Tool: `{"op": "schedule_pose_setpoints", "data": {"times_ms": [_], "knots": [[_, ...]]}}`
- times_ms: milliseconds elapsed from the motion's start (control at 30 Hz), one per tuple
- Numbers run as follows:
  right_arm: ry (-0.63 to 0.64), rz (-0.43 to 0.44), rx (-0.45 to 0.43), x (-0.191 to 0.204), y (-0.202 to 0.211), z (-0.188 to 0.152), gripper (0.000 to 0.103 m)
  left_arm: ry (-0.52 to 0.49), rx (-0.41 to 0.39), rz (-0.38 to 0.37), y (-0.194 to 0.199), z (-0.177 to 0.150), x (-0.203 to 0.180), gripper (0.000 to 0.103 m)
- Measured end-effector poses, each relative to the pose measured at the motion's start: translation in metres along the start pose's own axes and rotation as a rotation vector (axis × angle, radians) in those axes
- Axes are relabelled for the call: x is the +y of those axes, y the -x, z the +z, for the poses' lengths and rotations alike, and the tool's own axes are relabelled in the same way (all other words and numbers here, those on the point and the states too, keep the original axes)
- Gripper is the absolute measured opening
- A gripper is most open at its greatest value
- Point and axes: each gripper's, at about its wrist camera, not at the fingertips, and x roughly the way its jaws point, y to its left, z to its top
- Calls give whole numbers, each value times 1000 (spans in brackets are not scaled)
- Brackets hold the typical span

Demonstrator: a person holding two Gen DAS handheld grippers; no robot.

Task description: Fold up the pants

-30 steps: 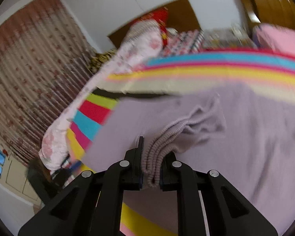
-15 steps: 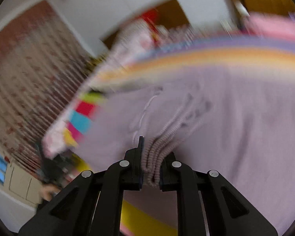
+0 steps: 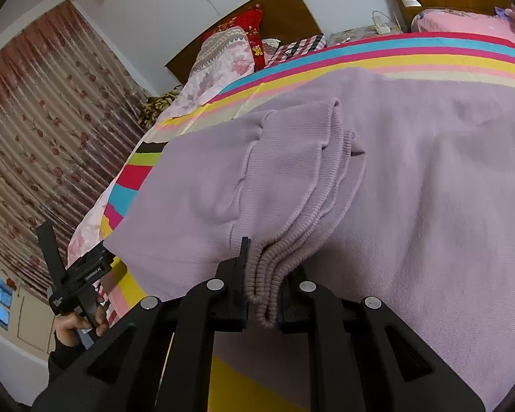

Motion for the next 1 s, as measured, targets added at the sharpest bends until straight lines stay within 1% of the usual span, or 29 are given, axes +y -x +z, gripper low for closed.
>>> {"op": "schedule_pose_setpoints", "data": {"times_ms": [167,200,267,333,367,400,433,467,500,567,633,667,700,733,800,833,900,967,1000], "knots": [[-5,-5,13,-4,-2,2,14,40,13,-43,-3,-1,8,102],[-2,-24,19,-5,-1,2,14,37,14,-48,-2,-2,8,102],[30,-43,36,-3,5,3,23,-2,16,-47,4,-4,6,102],[64,-68,31,-1,16,2,33,-87,3,-28,22,-10,4,102],[82,-105,-4,-2,29,0,45,-126,4,-11,29,-14,3,102],[91,-132,-31,-3,36,-2,49,-167,0,10,39,-18,2,102],[119,-176,-65,-3,46,-2,49,-193,-13,22,50,-22,3,102],[141,-195,-77,-2,50,-2,49,-196,-49,6,70,-21,5,102],[168,-210,-91,2,53,0,49,-188,-72,-15,80,-17,7,102],[202,-208,-112,12,51,5,49,-152,-154,-66,104,5,2,102],[247,-201,-108,27,42,9,49,-137,-208,-122,114,31,-15,102],[284,-197,-105,39,35,11,49,-151,-208,-171,112,47,-34,102],[315,-192,-98,48,29,13,49,-181,-183,-199,103,62,-57,102],[343,-192,-85,56,21,13,49,-209,-165,-207,96,72,-74,102],[392,-213,-54,72,5,13,49,-301,-100,-208,60,92,-124,102],[404,-219,-43,76,-1,14,49,-345,-53,-185,38,98,-144,102],[423,-240,0,76,-15,11,49,-388,8,-146,3,103,-164,102],[440,-291,68,67,-31,4,49,-423,89,-74,-36,101,-171,102],[446,-289,63,62,-32,0,49,-429,145,-49,-51,95,-171,102]]}}
